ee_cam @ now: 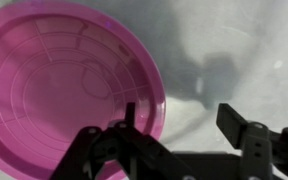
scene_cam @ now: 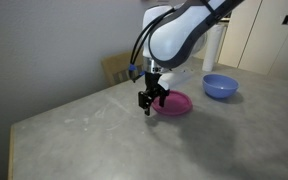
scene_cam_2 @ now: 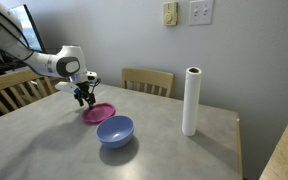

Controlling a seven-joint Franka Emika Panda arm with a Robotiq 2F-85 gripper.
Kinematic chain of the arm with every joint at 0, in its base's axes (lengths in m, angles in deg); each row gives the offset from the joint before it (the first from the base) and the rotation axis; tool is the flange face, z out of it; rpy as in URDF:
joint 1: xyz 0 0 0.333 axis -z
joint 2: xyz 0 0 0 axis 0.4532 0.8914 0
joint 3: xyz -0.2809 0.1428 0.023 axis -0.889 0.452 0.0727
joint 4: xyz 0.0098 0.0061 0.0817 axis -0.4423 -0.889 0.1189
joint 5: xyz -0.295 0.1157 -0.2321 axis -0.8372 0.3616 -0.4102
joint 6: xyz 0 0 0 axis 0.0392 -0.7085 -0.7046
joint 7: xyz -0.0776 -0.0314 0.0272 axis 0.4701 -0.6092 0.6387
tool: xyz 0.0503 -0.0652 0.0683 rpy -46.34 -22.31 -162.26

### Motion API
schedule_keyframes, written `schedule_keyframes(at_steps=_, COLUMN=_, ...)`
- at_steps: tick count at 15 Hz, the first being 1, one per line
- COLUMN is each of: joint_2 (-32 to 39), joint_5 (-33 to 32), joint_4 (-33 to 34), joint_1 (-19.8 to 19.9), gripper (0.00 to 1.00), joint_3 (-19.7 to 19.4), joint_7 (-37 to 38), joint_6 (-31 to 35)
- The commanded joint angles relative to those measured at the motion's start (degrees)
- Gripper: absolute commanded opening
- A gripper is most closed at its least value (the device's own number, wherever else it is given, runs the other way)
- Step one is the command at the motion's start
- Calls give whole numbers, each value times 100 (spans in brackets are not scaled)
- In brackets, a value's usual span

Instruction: Put the pink plate on the blue bowl

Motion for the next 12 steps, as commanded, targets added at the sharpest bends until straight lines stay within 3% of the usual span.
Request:
schedule_keyframes(at_steps=1, joint_2=70, joint_5=-111, joint_4=175, joint_1=-51, gripper=54, joint_3=-102, joint_7=114, joint_6=-163)
schedule_keyframes(at_steps=5, joint_2=60, joint_5=-122, joint_4=178, joint_1=-49, gripper=33, joint_3=-143, joint_7=132, joint_6=-143)
schedule_keyframes(at_steps=10, joint_2=53, joint_5=-143, joint_4=165, joint_1=-49, gripper=15, joint_3=-203, joint_7=169, joint_6=-131)
schedule_keyframes(at_steps=11, joint_2=50, joint_5=-145, joint_4=157, joint_1=-49, gripper=0, joint_3=-213, joint_7=177, joint_6=-124)
schedule_keyframes(at_steps=12, joint_2=44, joint_5=-155, joint_4=147, joint_1=-55, gripper=3, joint_3=-226, joint_7=188, joint_6=-122)
